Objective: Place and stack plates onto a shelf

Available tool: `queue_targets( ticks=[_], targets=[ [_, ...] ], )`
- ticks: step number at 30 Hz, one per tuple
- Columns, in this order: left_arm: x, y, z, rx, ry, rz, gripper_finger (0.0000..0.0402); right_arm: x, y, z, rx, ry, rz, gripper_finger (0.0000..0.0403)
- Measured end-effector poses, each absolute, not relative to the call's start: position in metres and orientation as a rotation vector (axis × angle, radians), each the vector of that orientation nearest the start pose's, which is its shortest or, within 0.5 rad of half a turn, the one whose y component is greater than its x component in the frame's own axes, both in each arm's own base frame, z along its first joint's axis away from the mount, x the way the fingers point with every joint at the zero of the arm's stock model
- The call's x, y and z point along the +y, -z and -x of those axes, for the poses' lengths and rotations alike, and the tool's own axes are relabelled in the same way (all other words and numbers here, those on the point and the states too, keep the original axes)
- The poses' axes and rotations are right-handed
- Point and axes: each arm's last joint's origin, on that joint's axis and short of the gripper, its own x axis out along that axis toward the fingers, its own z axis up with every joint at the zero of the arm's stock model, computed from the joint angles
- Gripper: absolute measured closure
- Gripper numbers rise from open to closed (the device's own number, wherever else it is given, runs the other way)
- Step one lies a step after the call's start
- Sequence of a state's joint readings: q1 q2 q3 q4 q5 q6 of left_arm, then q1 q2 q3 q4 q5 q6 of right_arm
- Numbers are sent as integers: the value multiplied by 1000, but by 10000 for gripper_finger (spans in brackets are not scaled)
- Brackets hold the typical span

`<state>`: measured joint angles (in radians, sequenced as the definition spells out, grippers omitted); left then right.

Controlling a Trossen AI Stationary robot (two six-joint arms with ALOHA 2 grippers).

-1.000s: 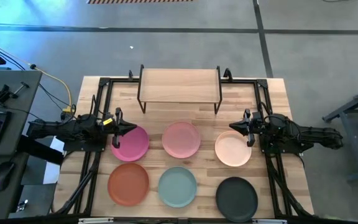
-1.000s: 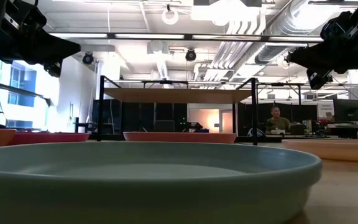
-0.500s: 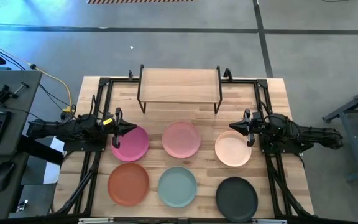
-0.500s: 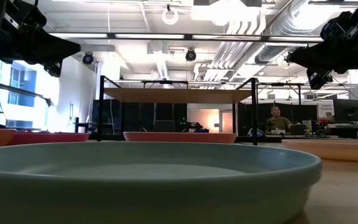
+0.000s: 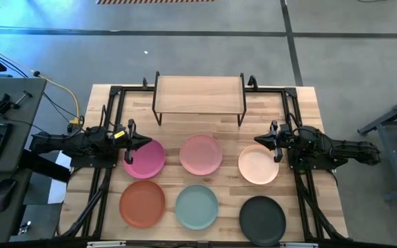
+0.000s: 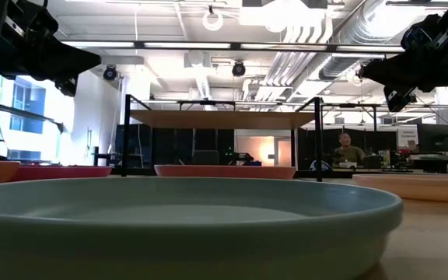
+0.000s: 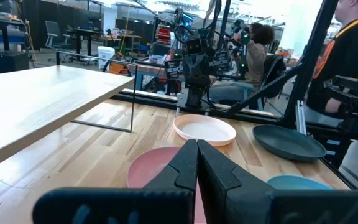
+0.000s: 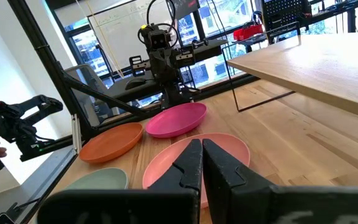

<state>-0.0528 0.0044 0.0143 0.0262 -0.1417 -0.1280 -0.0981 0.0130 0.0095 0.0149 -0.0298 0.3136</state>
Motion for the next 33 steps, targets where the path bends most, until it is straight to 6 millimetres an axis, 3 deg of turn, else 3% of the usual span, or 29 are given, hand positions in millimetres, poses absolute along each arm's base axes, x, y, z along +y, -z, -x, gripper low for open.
queue_targets(
  ticks=[5, 11, 14, 16, 24, 28, 33],
  targets=[
    [-1, -173, -97, -68, -82, 186, 402, -9, -167, -98, -22, 66, -313, 402],
    [1, -204, -89, -418, -26, 562, 402, -9, -167, -98, -22, 66, -313, 402],
    [6, -217, -82, -608, -128, 677, 402, -9, -167, -97, -22, 66, -313, 402],
    [7, -219, -82, -645, -148, 756, 402, -9, -167, -98, -22, 66, -313, 402],
    [4, -266, -92, -535, -72, 799, 384, -9, -167, -98, -22, 66, -313, 402],
    [2, -282, -105, -243, -123, 799, 337, -9, -167, -98, -22, 66, -313, 402],
    [-4, -284, -117, 195, -124, 830, 270, -9, -167, -98, -22, 66, -313, 402]
  ],
)
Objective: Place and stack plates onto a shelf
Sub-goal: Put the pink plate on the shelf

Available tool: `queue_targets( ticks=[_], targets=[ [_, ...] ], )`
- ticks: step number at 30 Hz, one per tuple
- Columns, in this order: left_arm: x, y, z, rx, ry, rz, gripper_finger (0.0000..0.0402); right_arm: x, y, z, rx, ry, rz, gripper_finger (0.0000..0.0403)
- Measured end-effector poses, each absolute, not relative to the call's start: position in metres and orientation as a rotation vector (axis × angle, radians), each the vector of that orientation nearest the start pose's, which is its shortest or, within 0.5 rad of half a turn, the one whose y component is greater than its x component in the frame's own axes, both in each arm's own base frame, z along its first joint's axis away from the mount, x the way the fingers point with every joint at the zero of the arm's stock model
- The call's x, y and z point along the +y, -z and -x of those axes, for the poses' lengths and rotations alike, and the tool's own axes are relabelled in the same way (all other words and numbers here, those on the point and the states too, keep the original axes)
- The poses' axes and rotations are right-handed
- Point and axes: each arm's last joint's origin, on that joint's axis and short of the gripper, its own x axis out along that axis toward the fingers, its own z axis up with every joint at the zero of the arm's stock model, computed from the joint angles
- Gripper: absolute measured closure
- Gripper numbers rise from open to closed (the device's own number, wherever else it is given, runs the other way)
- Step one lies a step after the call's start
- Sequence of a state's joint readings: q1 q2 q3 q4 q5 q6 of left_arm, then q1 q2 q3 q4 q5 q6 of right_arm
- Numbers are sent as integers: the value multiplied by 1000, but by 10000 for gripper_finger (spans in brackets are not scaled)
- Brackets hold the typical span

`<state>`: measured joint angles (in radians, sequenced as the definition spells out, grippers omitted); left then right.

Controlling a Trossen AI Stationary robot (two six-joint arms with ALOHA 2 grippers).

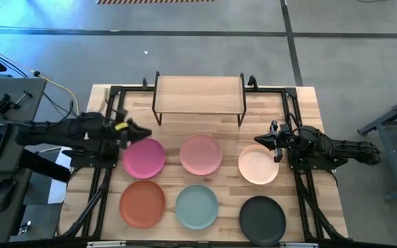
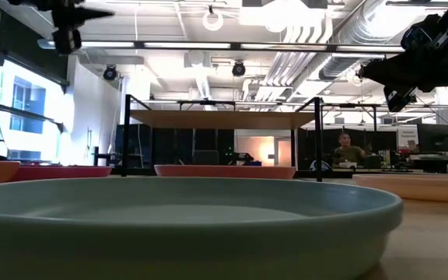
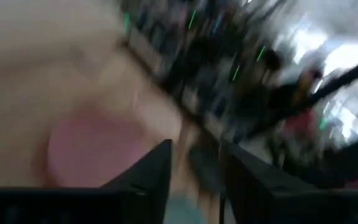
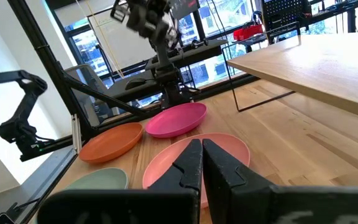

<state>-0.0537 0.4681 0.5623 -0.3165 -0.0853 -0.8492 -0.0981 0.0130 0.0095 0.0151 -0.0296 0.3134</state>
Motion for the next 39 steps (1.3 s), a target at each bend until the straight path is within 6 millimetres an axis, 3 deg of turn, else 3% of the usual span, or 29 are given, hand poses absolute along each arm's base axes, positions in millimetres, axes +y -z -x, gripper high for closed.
queue_targets(
  ticks=[7, 13, 17, 21, 26, 32, 39],
  targets=[
    [-25, -251, -133, 614, -53, 1147, 230, -9, -167, -97, -22, 66, -313, 402],
    [-52, -229, -142, 859, -104, 1174, 229, -9, -167, -97, -23, 66, -313, 402],
    [-66, -219, -133, 1014, -172, 1226, 229, -9, -167, -98, -22, 66, -313, 402],
    [-69, -210, -121, 958, -460, 1284, 229, -9, -167, -98, -22, 66, -313, 402],
    [-77, -202, -121, 881, -608, 1283, 229, -9, -167, -98, -22, 66, -313, 402],
    [-88, -189, -115, 1105, -668, 1220, 229, -9, -167, -98, -22, 66, -313, 402],
    [-93, -183, -103, 1223, -760, 1202, 229, -9, -167, -98, -22, 66, -312, 402]
  ],
)
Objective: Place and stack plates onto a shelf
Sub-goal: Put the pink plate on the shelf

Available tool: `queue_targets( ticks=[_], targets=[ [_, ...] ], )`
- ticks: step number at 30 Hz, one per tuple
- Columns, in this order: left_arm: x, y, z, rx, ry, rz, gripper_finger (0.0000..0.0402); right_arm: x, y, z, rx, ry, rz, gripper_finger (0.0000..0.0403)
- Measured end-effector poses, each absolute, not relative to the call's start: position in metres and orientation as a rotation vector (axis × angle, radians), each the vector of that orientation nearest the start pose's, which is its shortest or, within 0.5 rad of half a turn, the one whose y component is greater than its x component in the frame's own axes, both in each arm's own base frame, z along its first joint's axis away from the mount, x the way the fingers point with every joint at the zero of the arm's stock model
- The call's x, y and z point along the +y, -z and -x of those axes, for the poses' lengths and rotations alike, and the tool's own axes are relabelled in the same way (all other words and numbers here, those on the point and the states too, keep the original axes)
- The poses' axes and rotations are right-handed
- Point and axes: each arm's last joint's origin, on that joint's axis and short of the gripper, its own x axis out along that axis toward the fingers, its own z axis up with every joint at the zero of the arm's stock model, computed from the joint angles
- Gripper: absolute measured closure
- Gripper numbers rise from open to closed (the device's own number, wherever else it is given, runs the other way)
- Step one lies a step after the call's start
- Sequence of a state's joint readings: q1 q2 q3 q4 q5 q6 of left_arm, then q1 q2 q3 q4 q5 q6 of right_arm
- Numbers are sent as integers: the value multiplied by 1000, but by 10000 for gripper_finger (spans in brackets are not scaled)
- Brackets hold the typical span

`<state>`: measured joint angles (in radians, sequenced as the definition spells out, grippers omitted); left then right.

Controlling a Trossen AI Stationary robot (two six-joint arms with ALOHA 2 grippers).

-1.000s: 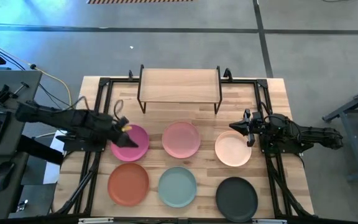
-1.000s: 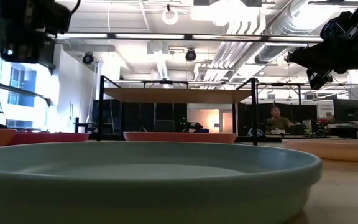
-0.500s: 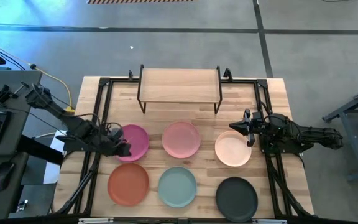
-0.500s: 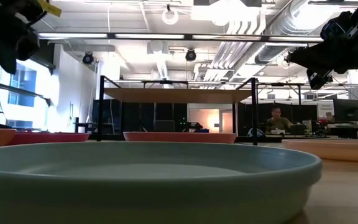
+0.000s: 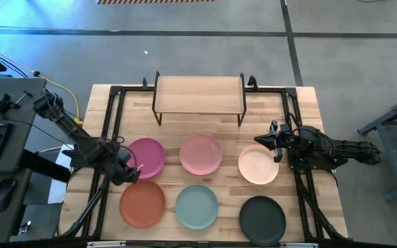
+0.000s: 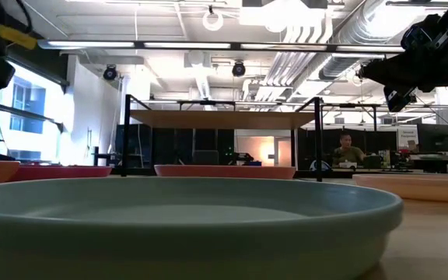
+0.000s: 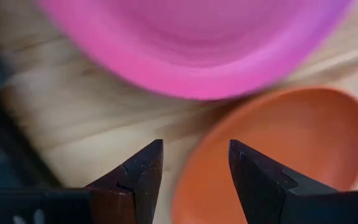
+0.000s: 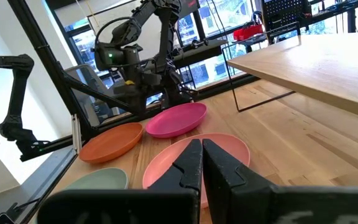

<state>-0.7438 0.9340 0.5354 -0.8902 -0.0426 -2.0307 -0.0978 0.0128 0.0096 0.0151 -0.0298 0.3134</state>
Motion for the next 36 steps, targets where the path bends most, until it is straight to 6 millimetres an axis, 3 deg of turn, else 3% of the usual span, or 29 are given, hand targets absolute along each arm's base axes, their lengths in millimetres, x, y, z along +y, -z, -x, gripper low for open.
queue_targets(
  ticks=[7, 24, 36],
  targets=[
    [-94, -177, -99, 1056, -962, 1234, 229, -9, -167, -97, -23, 66, -312, 402],
    [-103, -158, -110, 1084, -1150, 1255, 229, -9, -167, -98, -23, 66, -313, 402],
    [-104, -162, -116, 1016, -1085, 1338, 229, -9, -167, -98, -22, 66, -312, 402]
  ],
)
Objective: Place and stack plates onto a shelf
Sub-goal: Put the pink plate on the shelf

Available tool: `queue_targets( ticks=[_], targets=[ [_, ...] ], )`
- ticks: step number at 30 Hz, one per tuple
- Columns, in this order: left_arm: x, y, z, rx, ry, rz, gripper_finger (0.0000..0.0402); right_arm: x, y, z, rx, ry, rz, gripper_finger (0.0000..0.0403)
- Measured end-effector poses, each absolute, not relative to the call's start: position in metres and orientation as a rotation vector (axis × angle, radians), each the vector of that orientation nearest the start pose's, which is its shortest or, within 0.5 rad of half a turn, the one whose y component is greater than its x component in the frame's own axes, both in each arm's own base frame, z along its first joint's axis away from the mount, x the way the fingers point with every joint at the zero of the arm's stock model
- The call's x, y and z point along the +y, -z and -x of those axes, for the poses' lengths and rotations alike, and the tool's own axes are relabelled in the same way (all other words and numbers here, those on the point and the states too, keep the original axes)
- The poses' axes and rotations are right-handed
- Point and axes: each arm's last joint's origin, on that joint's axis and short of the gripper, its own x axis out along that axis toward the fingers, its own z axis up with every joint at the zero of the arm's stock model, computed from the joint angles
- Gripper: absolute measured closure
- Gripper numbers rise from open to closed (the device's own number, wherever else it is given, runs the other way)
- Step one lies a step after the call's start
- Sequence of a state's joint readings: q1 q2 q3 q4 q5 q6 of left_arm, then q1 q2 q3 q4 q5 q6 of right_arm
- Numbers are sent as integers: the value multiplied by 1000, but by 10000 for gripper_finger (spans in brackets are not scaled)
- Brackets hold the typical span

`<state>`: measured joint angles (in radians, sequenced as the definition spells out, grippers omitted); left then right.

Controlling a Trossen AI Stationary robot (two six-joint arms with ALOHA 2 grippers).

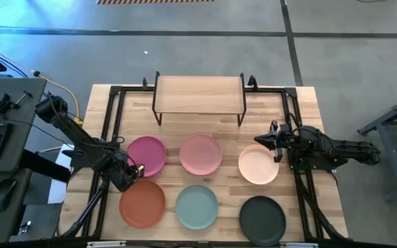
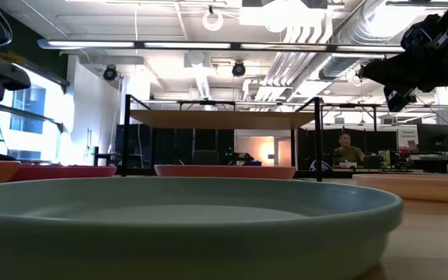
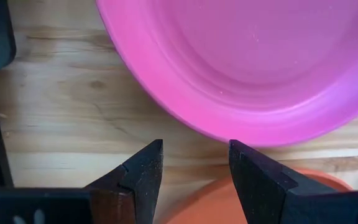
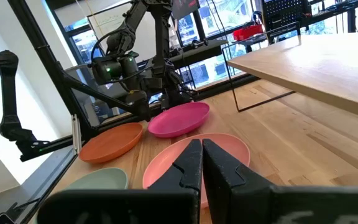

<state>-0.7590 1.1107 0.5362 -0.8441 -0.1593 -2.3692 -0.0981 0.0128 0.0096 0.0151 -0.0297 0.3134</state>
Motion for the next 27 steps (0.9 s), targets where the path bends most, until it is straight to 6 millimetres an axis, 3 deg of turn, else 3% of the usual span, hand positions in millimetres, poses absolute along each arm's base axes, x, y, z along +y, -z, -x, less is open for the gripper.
queue_targets(
  ticks=[18, 27],
  targets=[
    [-102, -168, -114, 1016, -1015, 1326, 229, -9, -167, -98, -22, 66, -313, 402],
    [-100, -183, -113, 1094, -645, 1130, 229, -9, -167, -97, -22, 66, -313, 402]
  ],
)
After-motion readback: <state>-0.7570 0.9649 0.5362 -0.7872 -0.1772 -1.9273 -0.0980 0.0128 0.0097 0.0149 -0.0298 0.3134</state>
